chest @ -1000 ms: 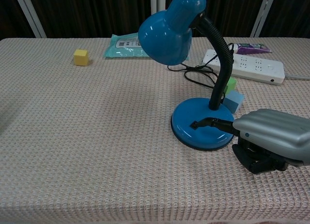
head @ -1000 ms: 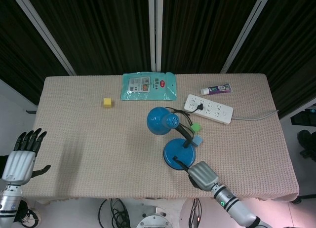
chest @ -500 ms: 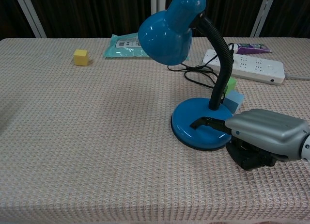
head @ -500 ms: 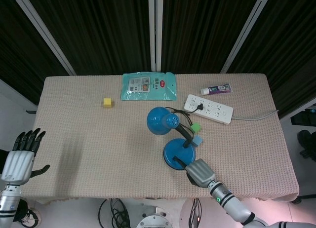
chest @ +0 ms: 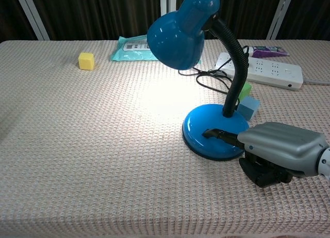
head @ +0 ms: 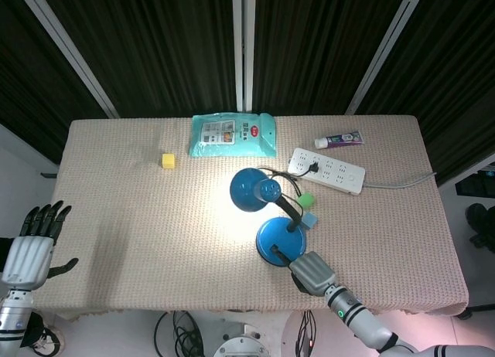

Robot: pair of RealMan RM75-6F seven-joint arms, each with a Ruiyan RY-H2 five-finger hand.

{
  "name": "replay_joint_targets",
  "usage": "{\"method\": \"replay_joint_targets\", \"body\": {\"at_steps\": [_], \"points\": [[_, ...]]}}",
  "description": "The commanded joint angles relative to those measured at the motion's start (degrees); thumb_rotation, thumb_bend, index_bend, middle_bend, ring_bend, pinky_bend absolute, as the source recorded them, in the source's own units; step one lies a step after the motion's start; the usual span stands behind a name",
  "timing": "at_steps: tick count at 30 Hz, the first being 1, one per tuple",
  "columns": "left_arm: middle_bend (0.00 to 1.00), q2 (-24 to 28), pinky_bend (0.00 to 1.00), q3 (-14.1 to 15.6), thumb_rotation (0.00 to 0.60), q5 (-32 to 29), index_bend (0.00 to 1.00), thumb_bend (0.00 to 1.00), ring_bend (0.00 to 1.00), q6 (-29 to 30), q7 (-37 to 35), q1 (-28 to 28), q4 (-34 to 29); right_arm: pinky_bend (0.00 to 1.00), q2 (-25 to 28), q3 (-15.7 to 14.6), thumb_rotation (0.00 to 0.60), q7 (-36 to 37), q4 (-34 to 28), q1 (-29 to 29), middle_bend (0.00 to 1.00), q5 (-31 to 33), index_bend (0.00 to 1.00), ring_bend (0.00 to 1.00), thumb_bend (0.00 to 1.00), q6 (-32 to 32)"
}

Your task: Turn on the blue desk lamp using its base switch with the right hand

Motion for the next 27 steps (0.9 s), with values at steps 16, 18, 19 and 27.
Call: {"method": "replay_joint_targets", "body": {"at_steps": [16, 18, 19, 27], "points": [[0.0, 0.2, 0.0, -0.1, 0.6, 0.2, 0.0, 0.09, 0.0, 0.1, -0.8, 0.0, 0.1, 0.78, 8.0, 0.7, 0.6, 7.7, -5.4, -5.9, 0.94, -8.5, 0.0, 0.84, 0.74, 16.1], [0.0, 0.3, 0.0, -0.1, 0.6, 0.3, 0.0, 0.09, 0.0, 0.3, -1.0, 0.0, 0.0, 0.78, 11.5, -0.6, 0.6, 11.0, -5.9, -8.4, 0.93, -11.4, 0.0, 0.84, 0.7, 19.7], [0.0, 0.3, 0.0, -0.1, 0.6, 0.4, 0.0, 0.09, 0.0, 0.4, -1.0, 0.1, 0.0, 0.78, 12.7, -1.3, 0.6, 12.3, -5.6, -9.4, 0.93, -13.0, 0.0, 0.83, 0.67, 21.2], [0.0, 0.4, 0.0, 0.2, 0.6, 0.9, 0.0, 0.09, 0.0, 0.4, -0.6, 0.0, -0.5, 0.64, 21.6, -6.4, 0.6, 29.1, 3.5, -22.5, 0.64, -19.0, 0.0, 0.6, 0.29, 38.7]]}}
